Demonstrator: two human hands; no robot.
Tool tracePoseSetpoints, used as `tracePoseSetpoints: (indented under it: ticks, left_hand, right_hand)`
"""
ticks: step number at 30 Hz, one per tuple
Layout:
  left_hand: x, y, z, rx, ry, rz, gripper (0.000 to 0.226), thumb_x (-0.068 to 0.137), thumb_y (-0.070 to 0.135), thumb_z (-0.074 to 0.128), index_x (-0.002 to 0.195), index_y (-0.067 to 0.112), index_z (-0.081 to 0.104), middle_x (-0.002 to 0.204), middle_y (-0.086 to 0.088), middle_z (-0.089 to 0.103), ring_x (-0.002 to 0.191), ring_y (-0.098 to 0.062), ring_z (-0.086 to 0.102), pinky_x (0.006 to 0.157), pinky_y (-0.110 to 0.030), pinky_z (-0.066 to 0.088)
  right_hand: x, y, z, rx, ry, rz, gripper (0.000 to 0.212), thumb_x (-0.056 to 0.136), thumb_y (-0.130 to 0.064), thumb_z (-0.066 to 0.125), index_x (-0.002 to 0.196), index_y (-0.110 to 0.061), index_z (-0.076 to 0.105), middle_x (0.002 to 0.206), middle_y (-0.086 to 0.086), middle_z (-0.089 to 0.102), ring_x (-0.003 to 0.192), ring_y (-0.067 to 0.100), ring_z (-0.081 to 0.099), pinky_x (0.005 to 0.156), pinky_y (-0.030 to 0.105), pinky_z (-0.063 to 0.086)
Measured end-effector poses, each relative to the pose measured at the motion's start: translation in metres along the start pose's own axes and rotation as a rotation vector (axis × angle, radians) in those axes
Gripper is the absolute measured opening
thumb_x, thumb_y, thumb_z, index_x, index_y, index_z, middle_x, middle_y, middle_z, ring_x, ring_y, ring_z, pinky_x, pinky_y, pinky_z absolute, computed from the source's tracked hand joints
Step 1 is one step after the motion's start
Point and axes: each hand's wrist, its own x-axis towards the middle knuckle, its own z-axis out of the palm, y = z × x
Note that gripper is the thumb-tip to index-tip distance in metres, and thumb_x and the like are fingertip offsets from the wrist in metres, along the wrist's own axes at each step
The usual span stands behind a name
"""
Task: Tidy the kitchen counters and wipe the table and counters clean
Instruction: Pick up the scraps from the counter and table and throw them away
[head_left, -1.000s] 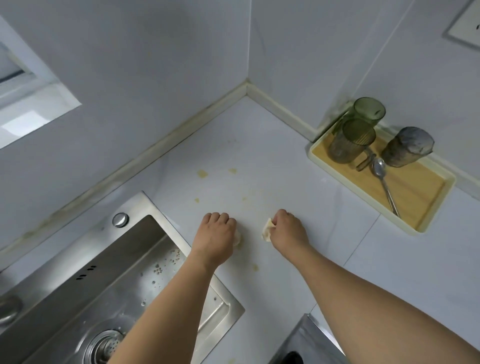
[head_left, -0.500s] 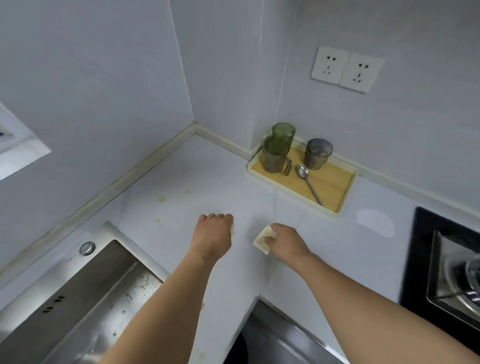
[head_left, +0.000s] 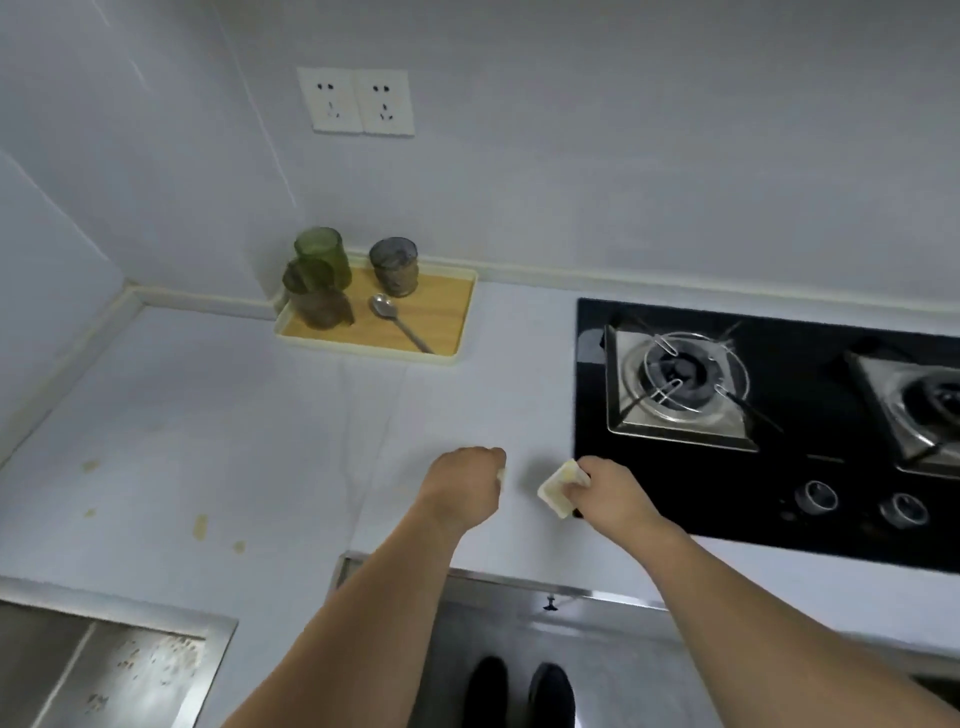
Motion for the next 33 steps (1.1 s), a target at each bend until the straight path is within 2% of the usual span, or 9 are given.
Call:
tracePoseSetpoints:
  ticks: [7,10,14,18,20,22,24,28,33]
  left_hand:
    - [0.018,0.131,0.039,0.099,-0.118,0.259,0.018,0.094,0.017,0.043,0.109,0.017,0.054,0.102,-0.002,0.060,0.094,-0.025,0.058,0.074,-0.032,0.046]
    - [0.019,0.192,0.048,0.177,-0.151,0.353,0.018,0.094,0.018,0.043,0.109,0.019,0.054,0.100,-0.002,0.061,0.089,-0.024,0.059,0.071,-0.034,0.047]
    - [0.024,0.287,0.068,0.147,-0.120,0.325,0.016,0.091,0.020,0.045,0.102,0.020,0.056,0.091,0.000,0.063,0.080,-0.021,0.058,0.064,-0.031,0.043]
    - [0.007,0.385,0.103,0.000,-0.141,0.320,0.012,0.088,0.019,0.048,0.096,0.023,0.056,0.088,0.002,0.061,0.081,-0.020,0.058,0.065,-0.029,0.043]
    - [-0.008,0.435,0.123,-0.130,-0.189,0.305,0.008,0.084,0.016,0.051,0.081,0.023,0.054,0.078,0.005,0.057,0.074,-0.018,0.056,0.062,-0.029,0.042]
    - [-0.019,0.479,0.139,-0.233,-0.256,0.323,0.017,0.082,0.014,0.055,0.069,0.024,0.051,0.071,0.008,0.051,0.067,-0.013,0.050,0.058,-0.027,0.038]
    - [-0.022,0.508,0.147,-0.234,-0.326,0.362,0.015,0.081,0.014,0.057,0.069,0.022,0.053,0.071,0.009,0.050,0.066,-0.011,0.047,0.060,-0.025,0.038]
    - [-0.003,0.550,0.164,-0.207,-0.291,0.328,0.025,0.082,0.011,0.051,0.063,0.025,0.042,0.074,0.008,0.047,0.064,-0.011,0.043,0.056,-0.024,0.032]
    - [0.025,0.606,0.194,-0.154,-0.253,0.298,0.016,0.086,0.015,0.051,0.074,0.025,0.050,0.089,0.003,0.057,0.076,-0.013,0.053,0.058,-0.023,0.036]
  right_hand:
    - [-0.062,0.105,-0.048,0.058,0.098,0.167,0.010,0.089,-0.014,0.048,0.080,-0.014,0.053,0.079,0.000,0.056,0.065,0.013,0.050,0.054,0.023,0.036]
    - [-0.097,0.160,-0.076,0.111,0.178,0.214,0.009,0.089,-0.013,0.047,0.082,-0.013,0.053,0.082,0.001,0.056,0.071,0.017,0.053,0.052,0.022,0.037]
    - [-0.153,0.252,-0.126,0.164,0.262,0.277,0.023,0.088,-0.009,0.046,0.068,-0.020,0.043,0.076,-0.003,0.050,0.072,0.018,0.052,0.050,0.020,0.036]
    - [-0.210,0.343,-0.173,0.193,0.325,0.306,0.014,0.089,-0.008,0.047,0.084,-0.013,0.059,0.077,-0.003,0.054,0.076,0.016,0.052,0.052,0.018,0.033]
    - [-0.237,0.384,-0.194,0.219,0.329,0.336,0.016,0.090,-0.008,0.048,0.088,-0.014,0.062,0.082,-0.004,0.056,0.080,0.014,0.053,0.057,0.020,0.036]
    - [-0.256,0.420,-0.214,0.224,0.312,0.370,0.016,0.091,-0.008,0.049,0.091,-0.008,0.064,0.087,0.001,0.059,0.083,0.017,0.055,0.064,0.022,0.039]
    - [-0.264,0.446,-0.230,0.202,0.291,0.388,0.017,0.090,-0.008,0.048,0.094,-0.006,0.065,0.090,0.006,0.062,0.086,0.021,0.058,0.068,0.024,0.041]
    - [-0.254,0.481,-0.259,0.187,0.254,0.390,0.019,0.089,-0.006,0.046,0.096,-0.007,0.064,0.089,0.005,0.060,0.082,0.019,0.055,0.056,0.019,0.041]
    - [-0.247,0.528,-0.295,0.115,0.162,0.365,0.015,0.086,-0.005,0.046,0.082,-0.016,0.055,0.088,0.002,0.057,0.086,0.019,0.054,0.066,0.021,0.038]
